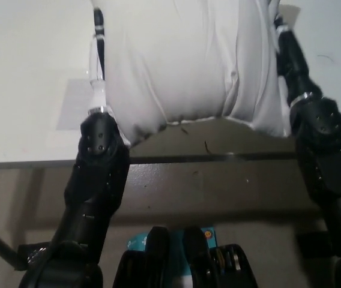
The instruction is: The robot uses both hands to lift the pillow and then drops it on the table
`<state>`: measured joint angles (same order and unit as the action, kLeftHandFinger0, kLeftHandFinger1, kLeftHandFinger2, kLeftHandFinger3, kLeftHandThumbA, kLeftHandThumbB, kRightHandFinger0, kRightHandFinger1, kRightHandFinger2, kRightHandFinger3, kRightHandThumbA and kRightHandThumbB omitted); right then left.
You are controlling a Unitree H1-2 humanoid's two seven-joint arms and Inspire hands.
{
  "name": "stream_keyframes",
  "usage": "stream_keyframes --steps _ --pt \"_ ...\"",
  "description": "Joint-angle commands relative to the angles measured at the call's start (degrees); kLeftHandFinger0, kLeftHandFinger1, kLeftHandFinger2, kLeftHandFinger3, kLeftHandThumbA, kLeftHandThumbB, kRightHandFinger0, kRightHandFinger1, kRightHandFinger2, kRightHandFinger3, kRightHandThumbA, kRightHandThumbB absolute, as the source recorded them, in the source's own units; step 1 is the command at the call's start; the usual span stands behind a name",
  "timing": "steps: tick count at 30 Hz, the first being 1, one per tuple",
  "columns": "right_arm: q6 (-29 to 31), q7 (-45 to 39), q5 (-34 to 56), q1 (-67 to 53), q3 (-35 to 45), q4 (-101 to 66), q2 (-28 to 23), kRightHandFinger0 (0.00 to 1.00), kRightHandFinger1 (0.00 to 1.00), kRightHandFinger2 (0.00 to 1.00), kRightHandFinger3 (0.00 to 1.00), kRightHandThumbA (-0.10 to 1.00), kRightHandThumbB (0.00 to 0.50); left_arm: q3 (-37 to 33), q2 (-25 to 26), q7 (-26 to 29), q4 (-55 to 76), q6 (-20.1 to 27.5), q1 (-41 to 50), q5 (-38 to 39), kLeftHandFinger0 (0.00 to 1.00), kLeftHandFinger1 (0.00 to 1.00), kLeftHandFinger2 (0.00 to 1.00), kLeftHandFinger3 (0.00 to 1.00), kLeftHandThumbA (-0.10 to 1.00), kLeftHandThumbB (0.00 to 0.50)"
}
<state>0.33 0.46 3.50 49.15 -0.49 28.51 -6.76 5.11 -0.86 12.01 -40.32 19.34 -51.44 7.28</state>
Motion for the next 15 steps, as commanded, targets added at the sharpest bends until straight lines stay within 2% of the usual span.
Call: stream_keyframes --steps 1,4,5,9,13,15 --pt "-2.08 -2.7 1.48 8.99 -1.89 -16.07 3.87 1.0 1.0 1.0 1.0 1.0 0.495 -6.09 -3.95 -3.43 14.04 -7.11 -10.09 -4.47 1.0 1.0 1.0 1.0 1.0 0.292" --pt "-4.31 -2.14 0.63 10.06 -2.03 -21.51 3.09 1.0 1.0 1.0 1.0 1.0 0.5 -6.55 -3.64 -3.51 18.09 -8.99 -11.07 -4.58 1.0 1.0 1.0 1.0 1.0 0.288" --pt "-4.73 -1.9 0.49 10.28 -1.99 -22.99 2.92 1.0 1.0 1.0 1.0 1.0 0.49 -6.66 -3.46 -3.47 19.12 -9.6 -11.44 -4.69 1.0 1.0 1.0 1.0 1.0 0.305" --pt "-7.11 -1.66 -0.51 10.19 -2.39 -27.81 1.97 1.0 1.0 1.0 1.0 1.0 0.452 -7.16 -3.11 -3.29 22.23 -11.04 -11.84 -5.09 1.0 1.0 1.0 1.0 1.0 0.268" --pt "-7.56 -1.64 -0.86 9.67 -2.76 -28.2 1.48 1.0 1.0 1.0 1.0 1.0 0.437 -7.73 -3.14 -2.84 23.43 -11.56 -11.33 -5.49 1.0 1.0 1.0 1.0 1.0 0.281" --pt "-7.53 -1.25 -1.04 8.88 -2.89 -27.36 1.73 1.0 1.0 1.0 1.0 1.0 0.437 -7.75 -3.54 -2.54 22.65 -11.39 -10.68 -5.39 1.0 1.0 1.0 1.0 1.0 0.308"
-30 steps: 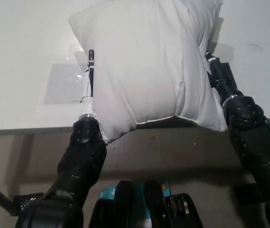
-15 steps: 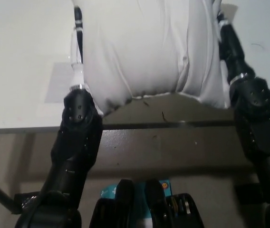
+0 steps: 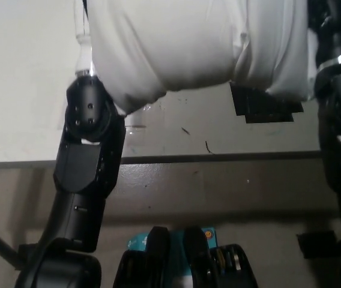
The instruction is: The robot uses both hands to lift the pillow and then drops it on the table
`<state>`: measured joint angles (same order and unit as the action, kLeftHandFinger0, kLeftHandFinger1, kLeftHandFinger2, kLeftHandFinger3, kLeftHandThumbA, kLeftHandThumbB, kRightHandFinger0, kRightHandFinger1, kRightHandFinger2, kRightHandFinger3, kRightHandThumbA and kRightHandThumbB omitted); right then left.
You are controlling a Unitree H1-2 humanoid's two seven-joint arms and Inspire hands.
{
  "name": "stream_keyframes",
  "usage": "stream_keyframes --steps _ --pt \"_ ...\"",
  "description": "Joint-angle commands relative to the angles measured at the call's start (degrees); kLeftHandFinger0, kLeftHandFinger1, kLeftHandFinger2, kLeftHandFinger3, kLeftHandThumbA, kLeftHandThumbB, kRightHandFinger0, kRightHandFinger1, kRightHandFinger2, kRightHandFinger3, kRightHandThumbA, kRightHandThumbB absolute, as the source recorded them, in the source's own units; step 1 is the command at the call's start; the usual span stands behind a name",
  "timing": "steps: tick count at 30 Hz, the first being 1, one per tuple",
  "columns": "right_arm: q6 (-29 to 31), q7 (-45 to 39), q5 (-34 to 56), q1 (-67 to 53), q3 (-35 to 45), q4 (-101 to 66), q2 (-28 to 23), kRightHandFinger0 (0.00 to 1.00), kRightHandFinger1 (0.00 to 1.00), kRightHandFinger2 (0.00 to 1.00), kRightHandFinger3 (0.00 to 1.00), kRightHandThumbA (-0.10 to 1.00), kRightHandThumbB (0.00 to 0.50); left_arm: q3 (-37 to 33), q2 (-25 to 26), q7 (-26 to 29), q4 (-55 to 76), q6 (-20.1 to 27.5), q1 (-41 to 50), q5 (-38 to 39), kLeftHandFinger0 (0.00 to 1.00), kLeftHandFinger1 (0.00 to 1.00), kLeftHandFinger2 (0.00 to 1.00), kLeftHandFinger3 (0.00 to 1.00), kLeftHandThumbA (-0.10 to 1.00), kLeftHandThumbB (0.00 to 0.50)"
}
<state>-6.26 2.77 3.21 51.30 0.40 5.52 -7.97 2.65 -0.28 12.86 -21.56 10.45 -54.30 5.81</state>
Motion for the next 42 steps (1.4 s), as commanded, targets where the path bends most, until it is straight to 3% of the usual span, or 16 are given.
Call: stream_keyframes --steps 1,10,14,18,19,20,22,27,33,34,37,39,40,42 --pt "-1.23 -3.42 -0.81 6.65 -3.86 -4.23 2.98 1.0 1.0 1.0 1.0 1.0 0.435 -5.27 -4.1 -3.31 3.74 -2.64 -7.68 -3.86 1.0 1.0 1.0 1.0 1.0 0.309" --pt "2.22 -3.38 -2.46 3.39 -5.47 5.62 4.28 1.0 1.0 1.0 1.0 1.0 0.453 -3.72 -3.63 -0.7 -3.84 -0.63 -2.24 -4.23 1.0 1.0 1.0 1.0 1.0 0.223" --pt "2.95 -3.36 -1.75 1.06 -5.44 8.88 4.94 1.0 1.0 1.0 1.0 1.0 0.443 -3.48 -3.5 -0.09 -6.45 1.7 2.06 -4.6 1.0 1.0 1.0 1.0 1.0 0.223" --pt "3.76 -3.62 -1.15 -2.66 -5.23 13.06 5.84 1.0 1.0 1.0 1.0 1.0 0.491 -2.9 -2.66 -1.02 -9.7 3.93 7.05 -3.74 1.0 1.0 1.0 1.0 1.0 0.199" --pt "3.92 -3.54 -1.22 -3.28 -5.23 13.67 6.05 1.0 1.0 1.0 1.0 1.0 0.455 -2.81 -2.46 -1.01 -10.23 4.15 7.65 -3.76 1.0 1.0 1.0 1.0 1.0 0.142" --pt "4.28 -3.52 -1.07 -3.95 -5.08 14.85 6.27 1.0 1.0 1.0 1.0 1.0 0.496 -2.73 -2.22 -0.56 -11.24 4.42 8.2 -4.15 1.0 1.0 1.0 1.0 1.0 0.19" --pt "4.96 -3.27 -1.65 -4.96 -5.28 16.39 6.48 1.0 1.0 1.0 1.0 1.0 0.487 -2.74 -1.97 -0.3 -12.11 4.55 9.32 -4.51 1.0 1.0 1.0 1.0 1.0 0.181" --pt "4.99 -3.65 -1.84 -9.4 -5.66 20.95 6.41 1.0 1.0 1.0 1.0 1.0 0.39 -1.82 -0.31 -2.7 -16.53 3.97 11.64 -2.44 1.0 1.0 1.0 1.0 1.0 0.136" --pt "7.08 -3.61 -1.57 -11.51 -5.0 22.41 5.8 1.0 1.0 1.0 1.0 1.0 0.436 -1.64 2.02 -2.7 -20.85 6.4 11.22 -3.34 1.0 1.0 1.0 1.0 1.0 0.161" --pt "6.89 -3.84 -1.37 -12.05 -4.74 22.54 5.28 1.0 1.0 1.0 1.0 1.0 0.466 -2.47 3.48 -2.74 -21.4 6.59 11.56 -4.88 1.0 1.0 1.0 1.0 1.0 0.166" --pt "7.44 -4.33 -0.97 -12.74 -4.28 22.58 4.39 1.0 1.0 1.0 1.0 1.0 0.456 -3.79 4.97 -2.94 -22.15 7.28 11.88 -6.55 1.0 1.0 1.0 1.0 1.0 0.157" --pt "7.29 -5.03 -0.99 -12.93 -4.08 22.9 3.07 1.0 1.0 1.0 1.0 1.0 0.466 -4.5 5.72 -2.86 -22.69 7.1 12.31 -7.16 1.0 1.0 1.0 1.0 1.0 0.183" --pt "7.55 -4.81 -2.1 -12.78 -4.54 23.54 2.27 1.0 1.0 1.0 1.0 1.0 0.473 -4.62 6.04 -2.93 -22.83 6.95 12.54 -7.11 1.0 1.0 1.0 1.0 1.0 0.174" --pt "7.85 -5.42 -2.95 -13.04 -4.98 23.95 0.51 1.0 1.0 1.0 1.0 1.0 0.437 -4.18 6.4 -2.96 -22.99 7.31 13.37 -6.36 1.0 1.0 1.0 1.0 1.0 0.137"
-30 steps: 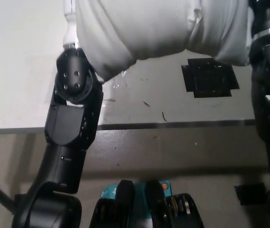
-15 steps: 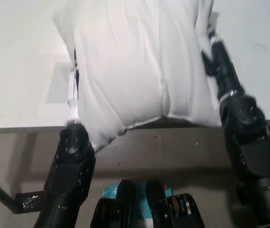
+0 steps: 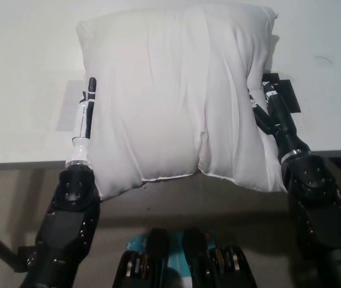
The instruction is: The robot uses both hands to lift the pillow and then drops it on the table
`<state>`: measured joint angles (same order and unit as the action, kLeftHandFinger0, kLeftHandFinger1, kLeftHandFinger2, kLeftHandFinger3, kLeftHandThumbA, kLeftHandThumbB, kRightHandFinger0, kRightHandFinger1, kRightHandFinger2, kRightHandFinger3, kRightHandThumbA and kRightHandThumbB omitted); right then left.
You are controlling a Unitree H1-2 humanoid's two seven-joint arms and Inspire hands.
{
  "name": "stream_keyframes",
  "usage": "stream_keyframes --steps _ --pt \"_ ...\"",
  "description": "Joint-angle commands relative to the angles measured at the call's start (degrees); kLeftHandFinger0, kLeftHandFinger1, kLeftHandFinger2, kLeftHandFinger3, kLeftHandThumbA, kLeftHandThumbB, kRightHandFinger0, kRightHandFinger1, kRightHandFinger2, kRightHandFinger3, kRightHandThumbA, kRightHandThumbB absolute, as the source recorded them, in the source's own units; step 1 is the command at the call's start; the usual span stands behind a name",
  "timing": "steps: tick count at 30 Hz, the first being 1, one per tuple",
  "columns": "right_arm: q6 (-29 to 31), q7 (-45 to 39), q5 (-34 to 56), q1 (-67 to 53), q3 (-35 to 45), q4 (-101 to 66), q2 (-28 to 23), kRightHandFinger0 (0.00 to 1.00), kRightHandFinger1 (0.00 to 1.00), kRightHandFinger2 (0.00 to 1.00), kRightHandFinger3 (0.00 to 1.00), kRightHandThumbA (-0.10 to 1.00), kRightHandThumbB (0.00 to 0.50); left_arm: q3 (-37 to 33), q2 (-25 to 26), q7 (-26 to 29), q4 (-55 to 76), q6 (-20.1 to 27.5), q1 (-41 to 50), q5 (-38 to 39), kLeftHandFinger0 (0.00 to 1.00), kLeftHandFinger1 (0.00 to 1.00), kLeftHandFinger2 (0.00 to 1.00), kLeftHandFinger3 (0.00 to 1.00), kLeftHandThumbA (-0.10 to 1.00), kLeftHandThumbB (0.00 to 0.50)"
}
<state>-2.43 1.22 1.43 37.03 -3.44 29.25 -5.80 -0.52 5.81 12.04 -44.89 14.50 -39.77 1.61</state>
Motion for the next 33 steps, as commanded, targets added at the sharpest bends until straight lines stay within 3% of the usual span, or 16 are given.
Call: stream_keyframes --steps 1,4,6,7,9,12,15,19,21,22,23,25,26,28,31,33 --pt "4.64 -3.7 -2.01 1.08 -1.52 0.32 -2.35 1.0 1.0 1.0 1.0 1.0 0.423 -0.92 0.54 -1.86 0.01 3.52 -0.96 -2.3 1.0 1.0 1.0 1.0 1.0 0.129" --pt "6.0 -4.46 -2.23 0.34 -1.56 -0.28 -5.0 1.0 1.0 1.0 1.0 1.0 0.343 0.33 0.83 -2.02 0.85 3.37 0.33 -1.02 1.0 1.0 1.0 1.0 1.0 0.137" --pt "5.08 -4.78 -2.05 -1.05 -0.94 -2.95 -7.12 1.0 1.0 1.0 1.0 1.0 0.324 1.03 1.28 -2.8 4.07 2.36 2.35 -0.28 1.0 1.0 1.0 1.0 1.0 0.171" --pt "3.98 -5.24 -2.16 -2.27 -0.52 -5.72 -8.93 1.0 1.0 1.0 1.0 1.0 0.303 1.29 1.93 -2.89 5.98 2.45 3.82 -0.51 1.0 1.0 1.0 1.0 1.0 0.155" --pt "2.61 -5.37 -3.31 -3.93 -0.64 -8.31 -11.01 1.0 1.0 1.0 1.0 1.0 0.327 1.58 1.85 -3.62 8.67 1.84 5.72 0.09 1.0 1.0 1.0 1.0 1.0 0.159" --pt "1.32 -5.75 -6.74 -6.74 -1.07 -13.38 -16.27 1.0 1.0 1.0 1.0 1.0 0.284 2.4 3.15 -4.89 16.28 0.49 10.19 0.81 1.0 1.0 1.0 1.0 1.0 0.152" --pt "0.5 -5.89 -5.94 -9.66 0.46 -17.22 -18.48 1.0 1.0 1.0 1.0 1.0 0.278 3.01 3.99 -5.58 21.35 -0.9 13.32 1.24 1.0 1.0 1.0 1.0 1.0 0.153" --pt "2.23 -6.63 -2.65 -18.52 4.61 -25.38 -21.73 1.0 1.0 1.0 1.0 1.0 0.234 5.26 5.29 -6.13 32.22 -1.79 21.22 2.07 1.0 1.0 1.0 1.0 1.0 0.194" --pt "2.63 -6.36 -2.9 -20.76 5.37 -26.93 -21.61 1.0 1.0 1.0 1.0 1.0 0.234 5.81 5.59 -6.43 34.68 -1.89 23.36 2.11 1.0 1.0 1.0 1.0 1.0 0.208" --pt "2.75 -4.8 -4.68 -24.56 6.39 -29.85 -21.76 1.0 1.0 1.0 1.0 1.0 0.305 6.15 5.18 -6.25 38.8 -1.28 27.59 2.1 1.0 1.0 1.0 1.0 1.0 0.219" --pt "3.66 -4.07 -5.65 -25.84 6.63 -30.72 -21.54 1.0 1.0 1.0 1.0 1.0 0.305 6.14 4.91 -6.16 40.33 -1.17 29.15 1.86 1.0 1.0 1.0 1.0 1.0 0.218" --pt "5.62 -1.97 -7.51 -32.69 8.04 -37.3 -19.44 1.0 1.0 1.0 1.0 1.0 0.306 5.19 3.08 -6.22 46.31 0.23 36.78 0.58 1.0 1.0 1.0 1.0 1.0 0.157" --pt "5.64 -1.87 -7.78 -33.22 8.36 -37.93 -19.17 1.0 1.0 1.0 1.0 1.0 0.304 5.05 2.97 -6.31 46.75 0.12 37.1 0.55 1.0 1.0 1.0 1.0 1.0 0.155" --pt "7.64 -0.73 -9.07 -37.14 8.54 -40.7 -17.06 1.0 1.0 1.0 1.0 1.0 0.344 4.16 2.55 -6.97 48.63 2.02 40.65 0.1 1.0 1.0 1.0 1.0 1.0 0.125" --pt "12.47 0.98 -9.83 -43.05 8.16 -42.39 -12.56 1.0 1.0 1.0 1.0 1.0 0.356 2.82 1.33 -6.79 50.62 5.27 45.07 -2.2 1.0 1.0 1.0 1.0 1.0 0.14" --pt "15.41 1.14 -10.2 -43.52 7.85 -41.11 -11.17 1.0 1.0 1.0 1.0 1.0 0.32 2.49 0.33 -6.29 51.52 4.94 45.05 -2.93 1.0 1.0 1.0 1.0 1.0 0.142"
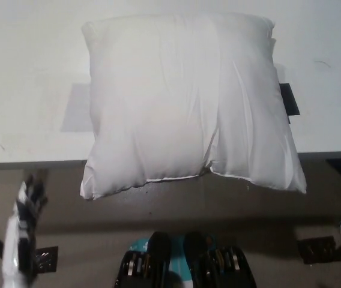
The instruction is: The robot uses both hands to lift the pillow and then drops it on the table
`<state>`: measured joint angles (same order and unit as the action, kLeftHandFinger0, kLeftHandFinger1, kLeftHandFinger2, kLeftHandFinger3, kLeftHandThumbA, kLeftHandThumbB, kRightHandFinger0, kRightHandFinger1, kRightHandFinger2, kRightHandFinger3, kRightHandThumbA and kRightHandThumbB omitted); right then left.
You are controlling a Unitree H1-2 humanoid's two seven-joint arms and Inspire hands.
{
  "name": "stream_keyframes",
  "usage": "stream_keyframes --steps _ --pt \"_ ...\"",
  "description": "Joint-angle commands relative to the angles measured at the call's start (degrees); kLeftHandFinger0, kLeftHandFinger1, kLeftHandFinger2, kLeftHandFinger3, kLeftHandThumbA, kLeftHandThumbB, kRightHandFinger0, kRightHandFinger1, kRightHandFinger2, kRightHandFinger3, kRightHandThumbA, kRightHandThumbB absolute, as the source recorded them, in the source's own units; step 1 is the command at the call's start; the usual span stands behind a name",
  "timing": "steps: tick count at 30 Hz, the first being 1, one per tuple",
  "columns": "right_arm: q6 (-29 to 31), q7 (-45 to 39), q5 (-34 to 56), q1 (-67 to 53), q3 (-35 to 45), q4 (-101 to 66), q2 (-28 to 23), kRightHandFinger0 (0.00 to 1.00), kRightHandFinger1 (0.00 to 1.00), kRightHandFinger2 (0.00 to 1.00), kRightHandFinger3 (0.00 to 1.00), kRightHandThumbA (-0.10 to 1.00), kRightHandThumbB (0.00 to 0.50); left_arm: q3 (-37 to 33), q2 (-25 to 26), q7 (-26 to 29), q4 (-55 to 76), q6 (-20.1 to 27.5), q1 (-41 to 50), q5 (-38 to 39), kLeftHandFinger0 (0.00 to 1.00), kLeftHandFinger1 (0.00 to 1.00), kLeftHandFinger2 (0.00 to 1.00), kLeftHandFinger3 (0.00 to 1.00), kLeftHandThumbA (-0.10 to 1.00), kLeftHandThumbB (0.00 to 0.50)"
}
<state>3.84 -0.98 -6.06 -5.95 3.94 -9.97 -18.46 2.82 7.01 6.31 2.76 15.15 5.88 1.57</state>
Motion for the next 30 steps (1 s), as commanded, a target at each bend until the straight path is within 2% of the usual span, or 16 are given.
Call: stream_keyframes --steps 1,2,3,7,10,11,14,16,17,19,22,23,26,27,29,30 --pt "11.22 3.48 -3.68 -2.74 -0.58 -0.09 2.87 1.0 1.0 1.0 1.0 1.0 0.304 -0.84 -1.86 0.21 3.87 4.51 -0.36 -3.98 1.0 1.0 1.0 1.0 1.0 0.161" --pt "12.61 2.72 -3.94 -3.21 -1.11 1.24 2.8 1.0 1.0 1.0 1.0 1.0 0.285 -0.69 -2.79 0.88 4.35 4.62 -0.19 -4.8 1.0 1.0 1.0 1.0 1.0 0.129" --pt "12.18 2.1 -3.74 -3.54 -1.41 1.27 2.95 1.0 1.0 1.0 1.0 1.0 0.325 -0.6 -3.04 0.71 4.84 4.87 0.39 -4.65 1.0 1.0 1.0 1.0 1.0 0.13" --pt "13.0 2.02 -2.86 -4.08 -0.89 1.19 3.94 1.0 1.0 1.0 1.0 1.0 0.321 -0.31 -3.02 -0.5 5.2 5.85 2.12 -4.32 1.0 1.0 1.0 1.0 1.0 0.134" --pt "16.01 2.62 -1.7 -3.61 -0.13 4.2 4.82 1.0 1.0 1.0 1.0 1.0 0.289 -0.48 -2.8 -1.55 4.19 5.01 2.36 -2.98 1.0 1.0 1.0 1.0 1.0 0.102" --pt "16.84 3.03 -1.82 -2.62 0.31 5.97 4.72 1.0 1.0 1.0 1.0 1.0 0.273 -0.23 -2.75 -1.53 4.12 3.83 1.8 -2.66 1.0 1.0 1.0 1.0 1.0 0.134" --pt "20.0 4.39 -4.1 -1.5 1.01 8.67 4.4 1.0 1.0 1.0 1.0 1.0 0.235 0.13 -2.5 -1.57 3.45 3.59 1.38 -2.46 1.0 1.0 1.0 1.0 1.0 0.146" --pt "20.16 4.56 -4.18 -1.07 1.73 9.99 3.89 1.0 1.0 1.0 1.0 1.0 0.218 0.59 -2.46 -1.52 2.76 3.92 1.17 -2.08 1.0 1.0 1.0 1.0 1.0 0.108" --pt "19.54 4.89 -5.25 -1.63 2.27 9.66 3.57 1.0 1.0 1.0 1.0 1.0 0.231 0.62 -2.59 -1.32 2.55 4.5 1.45 -2.79 1.0 1.0 1.0 1.0 1.0 0.096" --pt "19.21 4.62 -5.22 -2.13 2.61 8.93 3.6 1.0 1.0 1.0 1.0 1.0 0.231 0.84 -2.6 -0.96 1.14 4.83 0.78 -3.4 1.0 1.0 1.0 1.0 1.0 0.149" --pt "19.47 4.64 -6.21 -2.5 2.62 8.79 3.56 1.0 1.0 1.0 1.0 1.0 0.229 0.97 -2.54 -0.69 0.13 5.04 0.17 -4.2 1.0 1.0 1.0 1.0 1.0 0.157" --pt "19.41 4.64 -6.67 -2.61 2.46 8.69 3.7 1.0 1.0 1.0 1.0 1.0 0.267 1.02 -2.58 -0.63 -0.38 4.99 -0.27 -4.24 1.0 1.0 1.0 1.0 1.0 0.155" --pt "18.85 4.53 -7.41 -2.85 2.13 8.19 3.9 1.0 1.0 1.0 1.0 1.0 0.309 1.09 -2.62 -0.42 -0.81 5.17 -0.7 -4.95 1.0 1.0 1.0 1.0 1.0 0.132" --pt "19.03 4.63 -7.59 -2.89 2.04 8.28 4.1 1.0 1.0 1.0 1.0 1.0 0.311 1.18 -2.47 -0.57 -0.65 5.2 -0.61 -4.82 1.0 1.0 1.0 1.0 1.0 0.131" --pt "19.6 4.85 -7.88 -2.9 2.06 8.21 4.15 1.0 1.0 1.0 1.0 1.0 0.294 1.19 -2.35 -0.68 -0.75 5.15 -0.85 -4.83 1.0 1.0 1.0 1.0 1.0 0.185" --pt "19.17 4.91 -8.16 -3.09 2.05 7.9 4.29 1.0 1.0 1.0 1.0 1.0 0.292 1.25 -2.29 -0.62 -0.79 5.36 -0.88 -5.06 1.0 1.0 1.0 1.0 1.0 0.16"
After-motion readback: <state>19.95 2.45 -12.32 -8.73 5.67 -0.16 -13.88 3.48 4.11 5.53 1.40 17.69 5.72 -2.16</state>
